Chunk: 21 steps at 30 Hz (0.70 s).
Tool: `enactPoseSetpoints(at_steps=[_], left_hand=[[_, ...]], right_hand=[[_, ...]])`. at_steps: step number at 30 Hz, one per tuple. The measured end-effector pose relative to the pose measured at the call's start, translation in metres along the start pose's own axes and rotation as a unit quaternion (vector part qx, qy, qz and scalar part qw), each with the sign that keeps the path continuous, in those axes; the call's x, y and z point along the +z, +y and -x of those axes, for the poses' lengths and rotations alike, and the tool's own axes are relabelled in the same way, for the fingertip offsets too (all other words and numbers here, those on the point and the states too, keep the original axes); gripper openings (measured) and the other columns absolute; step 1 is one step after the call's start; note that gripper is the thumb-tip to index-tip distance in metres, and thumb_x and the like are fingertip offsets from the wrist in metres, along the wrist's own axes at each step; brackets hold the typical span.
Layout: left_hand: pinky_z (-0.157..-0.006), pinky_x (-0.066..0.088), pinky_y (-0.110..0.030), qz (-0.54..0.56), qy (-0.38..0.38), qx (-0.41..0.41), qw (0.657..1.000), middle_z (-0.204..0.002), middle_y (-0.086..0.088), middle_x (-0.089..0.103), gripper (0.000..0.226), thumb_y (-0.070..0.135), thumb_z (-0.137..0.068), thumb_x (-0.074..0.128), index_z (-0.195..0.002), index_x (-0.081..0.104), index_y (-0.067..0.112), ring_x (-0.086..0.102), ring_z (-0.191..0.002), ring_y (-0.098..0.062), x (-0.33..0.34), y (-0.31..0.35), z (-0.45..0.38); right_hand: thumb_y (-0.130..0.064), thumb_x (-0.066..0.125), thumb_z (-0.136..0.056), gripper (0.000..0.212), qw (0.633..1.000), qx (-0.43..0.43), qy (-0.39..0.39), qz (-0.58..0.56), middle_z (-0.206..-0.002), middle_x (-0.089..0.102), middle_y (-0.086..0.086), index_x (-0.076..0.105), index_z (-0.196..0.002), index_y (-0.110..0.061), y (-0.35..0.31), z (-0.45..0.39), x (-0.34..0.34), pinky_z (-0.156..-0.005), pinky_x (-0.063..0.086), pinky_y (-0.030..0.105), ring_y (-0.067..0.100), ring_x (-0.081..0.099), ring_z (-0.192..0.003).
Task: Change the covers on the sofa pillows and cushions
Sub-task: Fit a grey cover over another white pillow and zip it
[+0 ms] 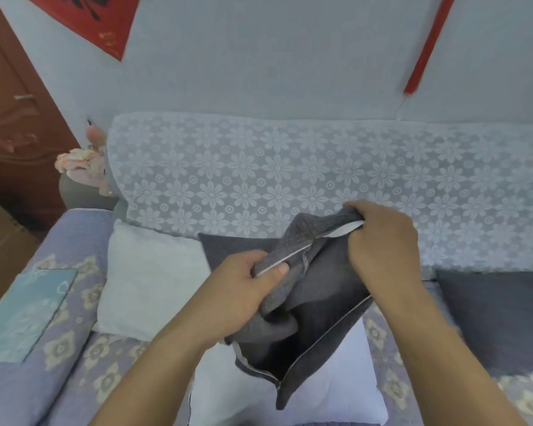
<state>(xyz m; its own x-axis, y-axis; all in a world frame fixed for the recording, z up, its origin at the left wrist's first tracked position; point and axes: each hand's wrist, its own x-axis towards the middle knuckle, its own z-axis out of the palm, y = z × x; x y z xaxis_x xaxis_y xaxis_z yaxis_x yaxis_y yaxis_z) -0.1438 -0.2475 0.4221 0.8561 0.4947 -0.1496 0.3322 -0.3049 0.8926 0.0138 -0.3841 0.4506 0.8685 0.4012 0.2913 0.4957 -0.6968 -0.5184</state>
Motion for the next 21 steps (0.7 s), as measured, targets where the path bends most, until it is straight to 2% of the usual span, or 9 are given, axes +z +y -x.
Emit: enactPoseSetpoints(at_steps=[3,5,7,9,11,13,15,18,21], left_hand=[[-0.072,0.051,-0.027,-0.1,-0.037,-0.006,0.994,-0.081,0.019,0.072,0.022,0.054,-0.079,0.076,-0.09,0.066,0.038,0.067,-0.077,0.002,-0.006,0.003,0.003],[-0.071,0.05,-0.031,-0.199,0.055,0.015,0.978,-0.08,0.014,0.07,0.015,0.048,-0.084,0.072,-0.09,0.063,0.037,0.067,-0.081,-0.006,-0.012,-0.002,-0.002],[-0.072,0.048,-0.036,-0.265,0.193,0.037,0.944,-0.086,0.009,0.066,0.009,0.025,-0.09,0.062,-0.092,0.065,0.034,0.064,-0.087,-0.019,-0.021,-0.01,-0.009],[-0.072,0.048,-0.037,-0.215,0.283,0.04,0.934,-0.089,0.005,0.066,0.03,0.006,-0.085,0.053,-0.094,0.068,0.03,0.062,-0.086,-0.019,-0.03,-0.018,-0.014],[-0.067,0.048,-0.032,-0.015,0.305,0.014,0.952,-0.082,0.006,0.072,0.035,-0.001,-0.086,0.05,-0.088,0.071,0.027,0.066,-0.079,-0.009,-0.036,-0.016,-0.02],[-0.072,0.051,-0.03,0.206,0.249,-0.008,0.946,-0.083,0.0,0.077,0.034,-0.003,-0.09,0.052,-0.084,0.075,0.021,0.071,-0.079,-0.01,-0.033,-0.008,-0.024],[-0.077,0.053,-0.033,0.267,0.182,-0.023,0.946,-0.088,-0.011,0.078,0.028,-0.003,-0.09,0.054,-0.087,0.076,0.013,0.074,-0.083,-0.019,-0.028,-0.003,-0.023],[-0.077,0.054,-0.032,0.176,0.045,-0.007,0.983,-0.087,-0.009,0.077,0.009,0.02,-0.083,0.074,-0.092,0.075,0.018,0.073,-0.082,-0.016,-0.026,-0.006,-0.01],[-0.08,0.054,-0.03,-0.122,-0.041,-0.03,0.991,-0.091,0.011,0.074,0.028,0.036,-0.078,0.08,-0.102,0.066,0.033,0.069,-0.086,-0.007,-0.013,-0.033,-0.004]], right_hand=[[0.004,0.044,-0.084,0.045,0.998,-0.021,0.03,-0.06,-0.101,0.052,-0.004,0.068,-0.11,-0.024,-0.002,-0.006,0.002,-0.073,0.036,0.023,0.013,0.047,-0.087],[0.009,0.039,-0.08,0.046,0.988,0.003,-0.018,-0.151,-0.094,0.06,-0.008,0.068,-0.098,-0.022,-0.006,-0.007,0.002,-0.072,0.041,0.023,0.012,0.054,-0.084],[0.009,0.037,-0.081,0.042,0.973,0.026,-0.089,-0.213,-0.086,0.066,-0.006,0.068,-0.092,-0.019,-0.008,-0.006,0.002,-0.072,0.047,0.03,0.012,0.061,-0.084],[-0.001,0.047,-0.089,0.025,0.964,0.01,-0.161,-0.211,-0.076,0.066,-0.006,0.066,-0.085,-0.017,-0.01,0.0,0.006,-0.064,0.046,0.025,0.014,0.061,-0.074],[-0.022,0.062,-0.092,0.009,0.948,-0.013,-0.232,-0.218,-0.071,0.063,-0.01,0.064,-0.083,-0.02,-0.014,0.008,0.01,-0.057,0.04,0.016,0.007,0.057,-0.067],[-0.039,0.073,-0.084,0.019,0.939,-0.037,-0.299,-0.166,-0.079,0.064,-0.014,0.063,-0.092,-0.026,-0.011,0.015,0.023,-0.064,0.045,0.018,0.003,0.06,-0.074],[-0.038,0.073,-0.085,0.024,0.951,-0.069,-0.302,-0.013,-0.087,0.061,-0.013,0.058,-0.102,-0.029,-0.003,0.017,0.039,-0.07,0.048,0.026,0.012,0.061,-0.086],[-0.011,0.055,-0.088,0.03,0.979,-0.025,-0.181,0.088,-0.101,0.066,0.005,0.063,-0.114,-0.025,0.014,0.01,0.047,-0.078,0.048,0.034,0.03,0.062,-0.1],[0.007,0.047,-0.079,0.04,0.996,0.003,-0.086,-0.038,-0.103,0.066,0.009,0.069,-0.106,-0.011,0.026,0.006,0.047,-0.082,0.043,0.035,0.032,0.059,-0.102]])
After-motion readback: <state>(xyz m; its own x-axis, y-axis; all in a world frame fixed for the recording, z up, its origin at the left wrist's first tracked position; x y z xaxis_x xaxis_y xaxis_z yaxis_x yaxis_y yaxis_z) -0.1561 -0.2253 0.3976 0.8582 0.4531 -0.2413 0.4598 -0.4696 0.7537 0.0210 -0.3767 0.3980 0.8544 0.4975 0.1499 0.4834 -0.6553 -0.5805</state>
